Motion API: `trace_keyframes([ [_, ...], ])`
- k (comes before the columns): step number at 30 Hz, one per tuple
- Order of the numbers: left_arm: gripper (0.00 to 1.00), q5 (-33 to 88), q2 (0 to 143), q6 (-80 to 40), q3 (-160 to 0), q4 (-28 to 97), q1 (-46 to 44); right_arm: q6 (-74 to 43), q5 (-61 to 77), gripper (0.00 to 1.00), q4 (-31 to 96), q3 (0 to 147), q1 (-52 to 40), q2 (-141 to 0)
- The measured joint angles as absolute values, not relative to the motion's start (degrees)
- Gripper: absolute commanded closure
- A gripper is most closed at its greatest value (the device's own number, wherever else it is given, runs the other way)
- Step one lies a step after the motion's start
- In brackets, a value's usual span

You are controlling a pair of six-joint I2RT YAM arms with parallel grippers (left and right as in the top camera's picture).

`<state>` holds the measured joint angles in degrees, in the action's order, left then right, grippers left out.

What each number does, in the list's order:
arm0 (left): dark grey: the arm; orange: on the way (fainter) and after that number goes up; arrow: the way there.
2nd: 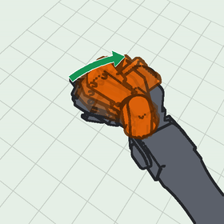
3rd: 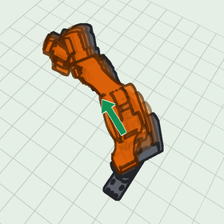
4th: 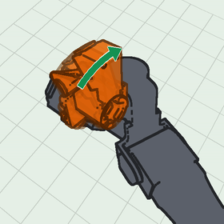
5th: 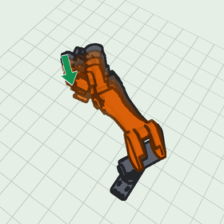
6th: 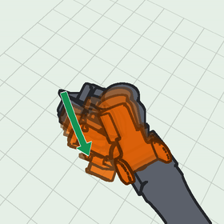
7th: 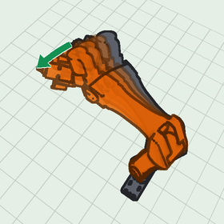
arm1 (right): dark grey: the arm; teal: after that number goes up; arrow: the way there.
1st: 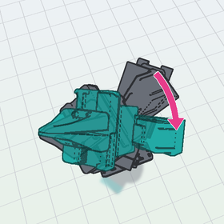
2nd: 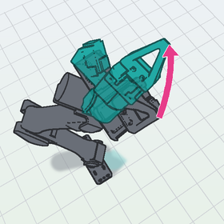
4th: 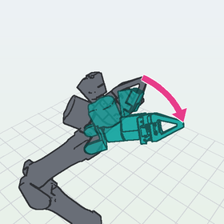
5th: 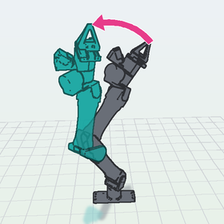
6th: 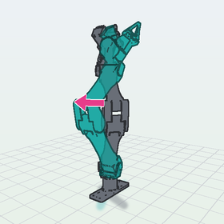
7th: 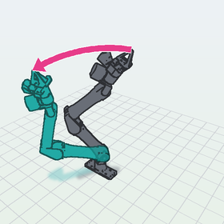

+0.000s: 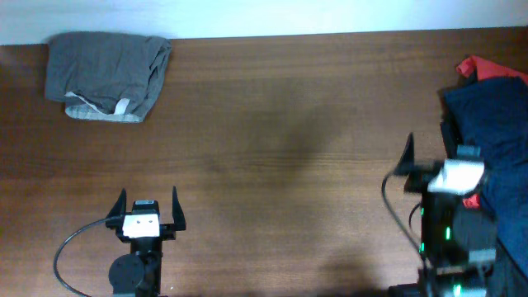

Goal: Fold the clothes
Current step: 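Grasp the navy shorts from the pile with the right gripper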

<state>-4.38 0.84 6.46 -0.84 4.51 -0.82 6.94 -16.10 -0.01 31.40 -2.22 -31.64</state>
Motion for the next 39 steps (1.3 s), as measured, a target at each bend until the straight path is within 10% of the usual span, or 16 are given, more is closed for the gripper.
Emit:
trace_keyframes([
  [15, 0.01, -4.2, 0.7, 6.5, -0.8, 4.5, -0.8, 6.0, -9.7, 0.01, 47.3, 90.4, 19.8, -87.5],
  [39, 0.01, -4.2, 0.7, 6.5, -0.8, 4.5, -0.8, 6.1, -14.5, 0.01, 32.8, 92.8, 20.5, -118.8],
])
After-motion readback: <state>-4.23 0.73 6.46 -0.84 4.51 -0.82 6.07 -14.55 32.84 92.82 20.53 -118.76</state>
